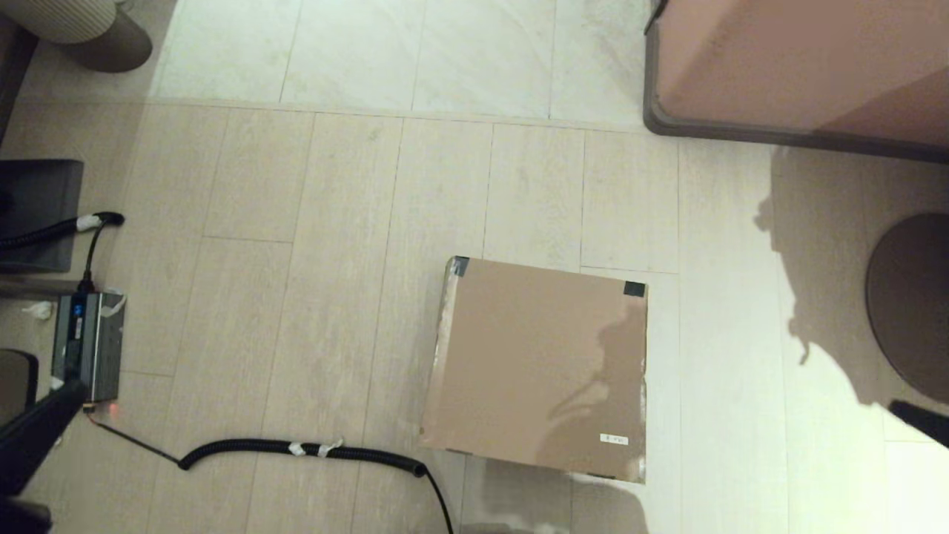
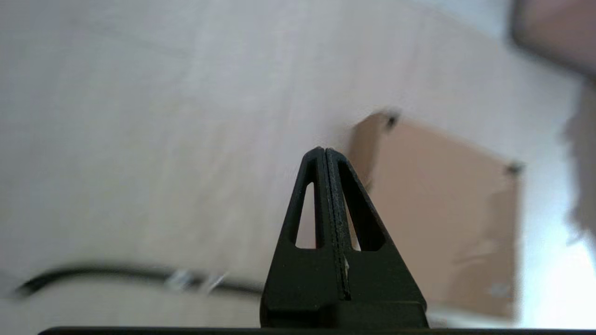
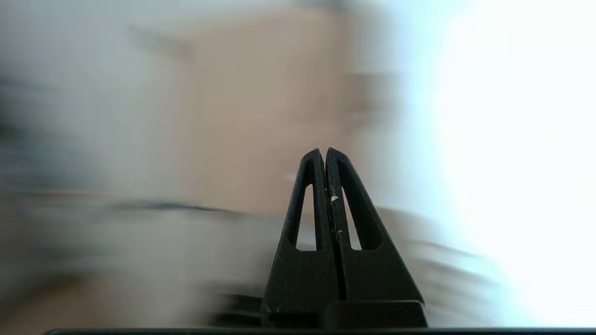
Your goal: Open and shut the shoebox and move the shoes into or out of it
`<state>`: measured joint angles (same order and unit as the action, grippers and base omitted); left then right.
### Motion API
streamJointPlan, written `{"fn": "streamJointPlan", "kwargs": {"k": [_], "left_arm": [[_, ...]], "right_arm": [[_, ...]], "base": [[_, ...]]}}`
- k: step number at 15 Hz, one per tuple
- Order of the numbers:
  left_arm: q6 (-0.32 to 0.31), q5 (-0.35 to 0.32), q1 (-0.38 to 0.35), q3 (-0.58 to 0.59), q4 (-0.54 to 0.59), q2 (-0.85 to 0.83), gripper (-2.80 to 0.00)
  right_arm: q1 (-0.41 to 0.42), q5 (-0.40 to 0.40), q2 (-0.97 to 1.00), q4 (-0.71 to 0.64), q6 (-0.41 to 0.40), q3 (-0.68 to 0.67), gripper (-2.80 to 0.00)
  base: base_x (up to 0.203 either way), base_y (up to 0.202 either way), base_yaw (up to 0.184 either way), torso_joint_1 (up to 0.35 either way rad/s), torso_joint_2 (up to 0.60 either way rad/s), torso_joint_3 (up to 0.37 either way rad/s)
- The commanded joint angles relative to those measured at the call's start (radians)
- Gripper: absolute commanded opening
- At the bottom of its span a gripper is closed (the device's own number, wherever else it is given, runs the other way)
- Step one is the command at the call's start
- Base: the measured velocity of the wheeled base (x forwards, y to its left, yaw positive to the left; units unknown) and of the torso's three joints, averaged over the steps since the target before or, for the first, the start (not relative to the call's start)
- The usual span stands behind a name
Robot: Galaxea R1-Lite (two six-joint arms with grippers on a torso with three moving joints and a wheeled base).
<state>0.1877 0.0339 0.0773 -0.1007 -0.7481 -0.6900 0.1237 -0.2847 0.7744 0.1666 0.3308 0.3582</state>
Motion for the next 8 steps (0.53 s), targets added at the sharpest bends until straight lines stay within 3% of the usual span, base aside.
{"fn": "streamJointPlan", "kwargs": {"k": [1, 3, 4, 5, 7, 8], "left_arm": [[-0.019, -0.001, -0.046, 0.054, 0.246, 0.323, -2.80], [-0.076, -0.009, -0.061, 0.050, 0.695, 0.538, -2.80], [-0.111, -0.015, -0.067, 0.047, 0.822, 0.608, -2.80], [-0.160, -0.025, -0.071, 0.046, 0.886, 0.669, -2.80], [-0.208, -0.036, -0.076, 0.073, 0.806, 0.694, -2.80], [-0.202, -0.033, -0.078, 0.080, 0.789, 0.692, -2.80]], "right_arm": [[0.000, 0.174, -0.219, -0.136, -0.233, -0.064, -2.80], [0.000, 0.196, -0.393, -0.159, -0.353, -0.188, -2.80], [0.000, 0.206, -0.454, -0.158, -0.393, -0.251, -2.80], [0.000, 0.227, -0.490, -0.140, -0.426, -0.321, -2.80], [-0.005, 0.245, -0.486, -0.168, -0.410, -0.358, -2.80], [-0.038, 0.246, -0.469, -0.175, -0.395, -0.356, -2.80]], "base": [[0.000, 0.000, 0.000, 0.000, 0.00, 0.000], [0.000, 0.000, 0.000, 0.000, 0.00, 0.000], [0.000, 0.000, 0.000, 0.000, 0.00, 0.000], [0.000, 0.000, 0.000, 0.000, 0.00, 0.000], [0.000, 0.000, 0.000, 0.000, 0.00, 0.000], [0.000, 0.000, 0.000, 0.000, 0.00, 0.000]]}}
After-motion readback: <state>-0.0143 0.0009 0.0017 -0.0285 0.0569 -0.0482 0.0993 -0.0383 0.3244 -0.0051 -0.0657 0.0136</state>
